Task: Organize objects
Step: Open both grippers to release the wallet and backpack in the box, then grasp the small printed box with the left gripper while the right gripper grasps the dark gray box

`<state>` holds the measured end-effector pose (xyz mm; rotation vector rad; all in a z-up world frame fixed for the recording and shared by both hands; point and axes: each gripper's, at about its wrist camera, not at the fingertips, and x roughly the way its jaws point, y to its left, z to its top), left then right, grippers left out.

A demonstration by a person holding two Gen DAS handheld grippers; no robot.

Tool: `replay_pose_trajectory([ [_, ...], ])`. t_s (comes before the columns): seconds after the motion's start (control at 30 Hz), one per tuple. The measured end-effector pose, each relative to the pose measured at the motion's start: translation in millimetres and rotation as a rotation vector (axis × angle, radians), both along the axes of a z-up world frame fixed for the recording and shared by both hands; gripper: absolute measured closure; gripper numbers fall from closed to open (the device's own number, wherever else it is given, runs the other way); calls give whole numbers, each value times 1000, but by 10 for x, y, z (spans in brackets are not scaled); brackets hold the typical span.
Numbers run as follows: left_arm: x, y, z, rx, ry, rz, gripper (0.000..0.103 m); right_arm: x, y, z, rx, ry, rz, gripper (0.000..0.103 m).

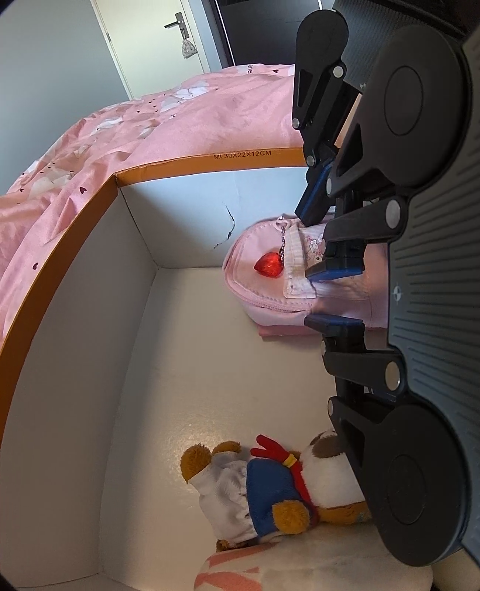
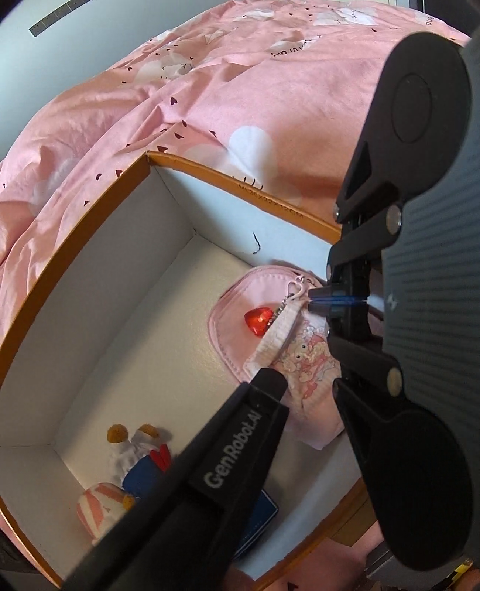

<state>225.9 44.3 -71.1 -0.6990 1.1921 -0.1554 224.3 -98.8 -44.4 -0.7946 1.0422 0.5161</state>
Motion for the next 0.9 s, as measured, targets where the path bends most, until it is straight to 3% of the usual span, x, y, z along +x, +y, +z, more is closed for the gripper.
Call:
replay_pose_trajectory([
  [0.13, -23, 38, 11, -11, -8, 12, 81, -79, -98, 201, 83, -22, -30, 102],
  [0.3, -102, 14, 237, 32, -80, -7, 81, -293, -279, 527, 232, -47, -99, 101],
  [0.43, -285, -28, 551, 82, -146, -73, 81, -531, -455, 720, 367, -46, -175, 99],
  [0.57, -612, -81, 855, 132, -199, -169, 80, -795, -591, 800, 496, -38, -242, 90],
  [0.7, -939, -39, 920, 164, -151, -202, 76, -1030, -626, 694, 574, 41, -300, 83],
  [0.9, -1411, 197, 542, 156, 49, -149, 64, -1386, -613, 407, 651, 190, -399, 74],
])
